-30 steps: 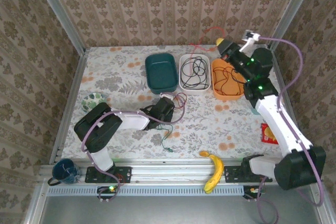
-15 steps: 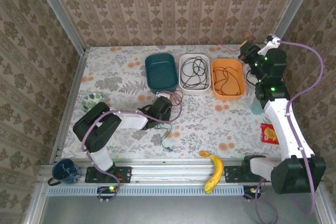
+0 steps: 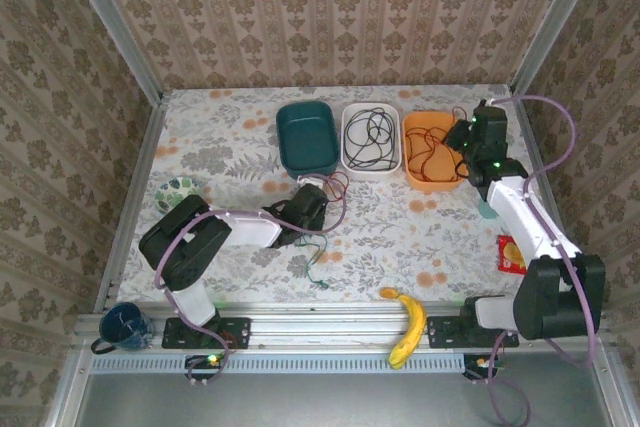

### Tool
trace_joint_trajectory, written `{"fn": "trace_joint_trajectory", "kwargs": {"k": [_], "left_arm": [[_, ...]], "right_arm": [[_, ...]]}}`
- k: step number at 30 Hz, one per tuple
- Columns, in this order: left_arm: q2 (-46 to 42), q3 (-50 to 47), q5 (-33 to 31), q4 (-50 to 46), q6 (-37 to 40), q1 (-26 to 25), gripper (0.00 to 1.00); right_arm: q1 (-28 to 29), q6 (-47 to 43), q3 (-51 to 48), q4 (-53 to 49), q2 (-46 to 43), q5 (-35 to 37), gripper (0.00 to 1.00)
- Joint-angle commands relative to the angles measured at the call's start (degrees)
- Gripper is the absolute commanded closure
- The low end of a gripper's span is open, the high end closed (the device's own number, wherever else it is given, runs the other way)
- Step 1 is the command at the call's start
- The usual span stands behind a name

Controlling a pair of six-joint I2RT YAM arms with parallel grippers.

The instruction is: Untangle the cables

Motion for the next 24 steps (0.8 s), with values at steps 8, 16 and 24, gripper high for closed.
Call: {"fn": "trace_joint_trajectory", "kwargs": {"k": [8,16,24], "left_arm": [[-0.34,-1.43,-2.82,-4.93,-0.66,-0.33,1.0],[-0.1,-1.08,-2.66,-4.95,-0.45,-0.46,1.0],[-0.19,-1.0,-2.84,-5.24,-0.25,-0.54,1.0]], "right_arm": [[0.76,-2.75,2.64,-10.98,11.82,3.78,0.96],[1.41,-4.43,7.16,-13.53,17.9,-3.59,0.93],[2.1,-6.69,9.78,-13.11,19.84,-9.12,0.9]]}}
